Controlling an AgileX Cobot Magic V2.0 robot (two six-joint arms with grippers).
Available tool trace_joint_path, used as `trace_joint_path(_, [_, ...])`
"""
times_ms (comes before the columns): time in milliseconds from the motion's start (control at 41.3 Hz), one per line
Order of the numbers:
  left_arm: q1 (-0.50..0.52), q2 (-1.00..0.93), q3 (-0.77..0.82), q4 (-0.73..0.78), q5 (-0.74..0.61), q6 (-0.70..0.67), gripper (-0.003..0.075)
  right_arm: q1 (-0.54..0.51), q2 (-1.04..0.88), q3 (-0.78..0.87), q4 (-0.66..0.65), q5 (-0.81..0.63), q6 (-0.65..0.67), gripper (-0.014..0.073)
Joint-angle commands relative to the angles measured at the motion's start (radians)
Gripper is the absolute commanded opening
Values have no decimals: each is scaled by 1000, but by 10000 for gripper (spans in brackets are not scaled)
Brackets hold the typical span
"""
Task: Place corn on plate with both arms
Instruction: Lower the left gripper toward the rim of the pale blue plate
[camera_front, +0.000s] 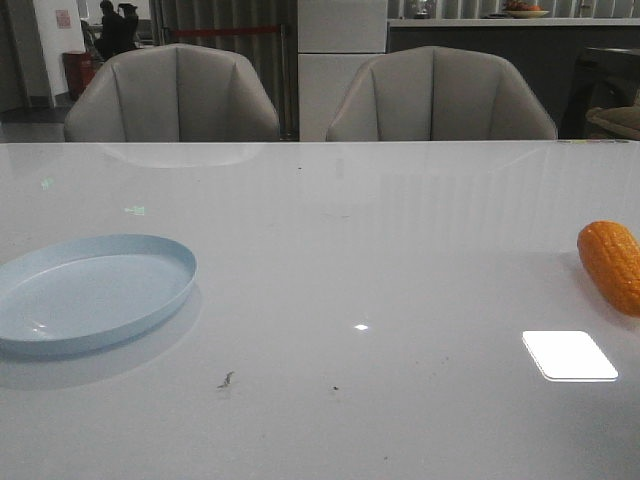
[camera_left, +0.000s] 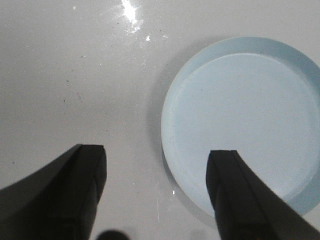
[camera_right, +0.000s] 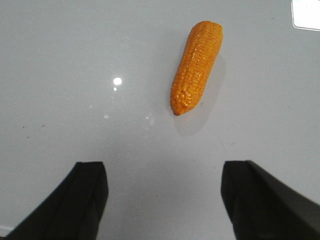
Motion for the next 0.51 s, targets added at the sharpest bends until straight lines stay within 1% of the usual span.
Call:
trace_joint_path(0, [-19,58,-99,-16,24,3,494,-1,0,-38,-2,-67,-1,582])
trace_joint_path(97, [-41,139,-155,-16,74,24,494,-1,0,-38,-2,-67,-1,582])
trace_joint_path(169, [-55,189,-180,-16,85,24,488,-1,0,-38,-2,-67,-1,582])
trace_joint_path(411, [-70,289,-204,-14,72,24,419,-1,0,-38,-2,-66,-1,582])
trace_joint_path(484, [-70,309,-204,-13,65,24,413,-1,0,-38,-2,-66,-1,582])
